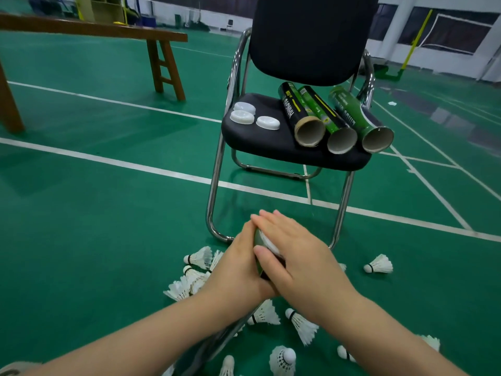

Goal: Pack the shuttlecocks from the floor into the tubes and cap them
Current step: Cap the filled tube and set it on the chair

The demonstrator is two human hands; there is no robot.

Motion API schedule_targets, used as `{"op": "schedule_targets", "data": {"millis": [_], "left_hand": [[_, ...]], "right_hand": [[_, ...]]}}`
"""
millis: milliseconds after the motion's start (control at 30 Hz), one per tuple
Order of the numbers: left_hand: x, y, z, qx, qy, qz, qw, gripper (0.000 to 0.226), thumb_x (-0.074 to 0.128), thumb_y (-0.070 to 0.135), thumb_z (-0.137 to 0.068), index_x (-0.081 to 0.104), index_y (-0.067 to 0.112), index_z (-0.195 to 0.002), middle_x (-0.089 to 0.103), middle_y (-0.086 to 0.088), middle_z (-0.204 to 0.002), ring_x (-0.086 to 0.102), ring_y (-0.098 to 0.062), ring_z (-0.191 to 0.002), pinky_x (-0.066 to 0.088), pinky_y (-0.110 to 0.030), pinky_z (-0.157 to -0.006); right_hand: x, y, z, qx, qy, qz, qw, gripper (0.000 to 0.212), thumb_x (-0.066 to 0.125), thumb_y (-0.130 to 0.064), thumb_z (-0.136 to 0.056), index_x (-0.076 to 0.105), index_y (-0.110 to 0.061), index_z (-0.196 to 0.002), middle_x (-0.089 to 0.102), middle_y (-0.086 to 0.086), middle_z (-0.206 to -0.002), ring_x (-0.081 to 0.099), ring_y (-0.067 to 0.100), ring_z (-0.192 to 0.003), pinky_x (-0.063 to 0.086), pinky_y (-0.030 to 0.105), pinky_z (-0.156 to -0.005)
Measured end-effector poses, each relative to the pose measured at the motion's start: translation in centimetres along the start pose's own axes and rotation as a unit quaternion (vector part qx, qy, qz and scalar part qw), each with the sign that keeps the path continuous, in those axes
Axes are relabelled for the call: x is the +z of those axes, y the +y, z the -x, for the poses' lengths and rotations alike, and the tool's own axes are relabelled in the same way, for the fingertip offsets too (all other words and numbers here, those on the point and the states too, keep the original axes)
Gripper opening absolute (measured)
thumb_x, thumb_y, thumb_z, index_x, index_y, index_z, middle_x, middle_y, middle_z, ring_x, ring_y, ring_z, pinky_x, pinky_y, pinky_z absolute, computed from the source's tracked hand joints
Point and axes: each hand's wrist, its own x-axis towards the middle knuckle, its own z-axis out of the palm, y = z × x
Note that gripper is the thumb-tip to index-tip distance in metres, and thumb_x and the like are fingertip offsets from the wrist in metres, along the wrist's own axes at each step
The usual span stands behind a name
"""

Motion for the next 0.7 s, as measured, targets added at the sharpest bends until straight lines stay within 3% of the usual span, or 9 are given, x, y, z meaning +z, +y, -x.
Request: {"op": "schedule_targets", "data": {"millis": [167, 300, 400, 467, 633, 700], "left_hand": [[1.0, -0.9, 0.7, -0.023, -0.004, -0.013, 1.000, 0.089, 0.068, 0.030, -0.069, 0.016, 0.037, -0.140, 0.045, 0.013, -0.134, 0.050, -0.007, -0.116, 0.046, -0.029, -0.095], [0.7, -0.9, 1.2, -0.009, 0.002, -0.031, 0.999, 0.089, 0.063, 0.040, -0.063, 0.021, 0.031, -0.141, 0.044, 0.017, -0.134, 0.047, -0.002, -0.118, 0.043, -0.028, -0.099], [0.6, -1.2, 1.4, 0.008, 0.008, -0.059, 0.998, 0.079, 0.070, 0.033, -0.066, 0.026, 0.042, -0.132, 0.047, 0.021, -0.128, 0.048, 0.001, -0.116, 0.042, -0.024, -0.097], [0.5, -1.6, 1.4, 0.019, 0.003, -0.078, 0.997, 0.078, 0.071, 0.031, -0.068, 0.030, 0.037, -0.134, 0.047, 0.019, -0.128, 0.046, 0.000, -0.118, 0.042, -0.028, -0.099], [0.6, -1.6, 1.6, 0.030, -0.006, -0.083, 0.996, 0.081, 0.071, 0.032, -0.072, 0.024, 0.035, -0.139, 0.039, 0.024, -0.129, 0.041, 0.005, -0.120, 0.037, -0.019, -0.101], [0.5, -1.5, 1.5, 0.031, 0.000, -0.081, 0.996, 0.080, 0.069, 0.036, -0.071, 0.025, 0.035, -0.138, 0.043, 0.022, -0.127, 0.044, 0.004, -0.117, 0.039, -0.019, -0.098]], "right_hand": [[1.4, 0.3, 0.8, 0.009, -0.049, -0.003, 0.999, 0.072, 0.004, -0.057, -0.080, 0.009, -0.034, -0.148, 0.008, -0.018, -0.155, -0.003, -0.007, -0.139, -0.007, 0.011, -0.110], [1.8, 0.3, 1.4, 0.004, -0.068, -0.020, 0.998, 0.067, 0.004, -0.058, -0.079, -0.010, -0.038, -0.142, -0.012, -0.024, -0.149, -0.014, -0.011, -0.135, -0.010, 0.013, -0.110], [2.0, 0.3, 2.1, -0.005, -0.072, -0.025, 0.997, 0.058, 0.005, -0.059, -0.081, -0.024, -0.045, -0.129, -0.026, -0.031, -0.141, -0.024, -0.012, -0.133, -0.011, 0.016, -0.112], [2.2, 0.3, 2.7, -0.003, -0.076, -0.026, 0.997, 0.058, 0.005, -0.060, -0.081, -0.030, -0.046, -0.125, -0.032, -0.033, -0.138, -0.029, -0.012, -0.131, -0.012, 0.019, -0.112], [2.0, -0.1, 3.2, 0.011, -0.085, -0.017, 0.996, 0.064, 0.011, -0.062, -0.084, -0.031, -0.043, -0.129, -0.035, -0.032, -0.139, -0.035, -0.010, -0.129, -0.013, 0.023, -0.113], [1.6, -0.4, 3.0, 0.026, -0.086, -0.034, 0.995, 0.071, 0.023, -0.063, -0.089, -0.025, -0.041, -0.136, -0.032, -0.032, -0.141, -0.033, -0.007, -0.132, -0.009, 0.026, -0.115]]}}
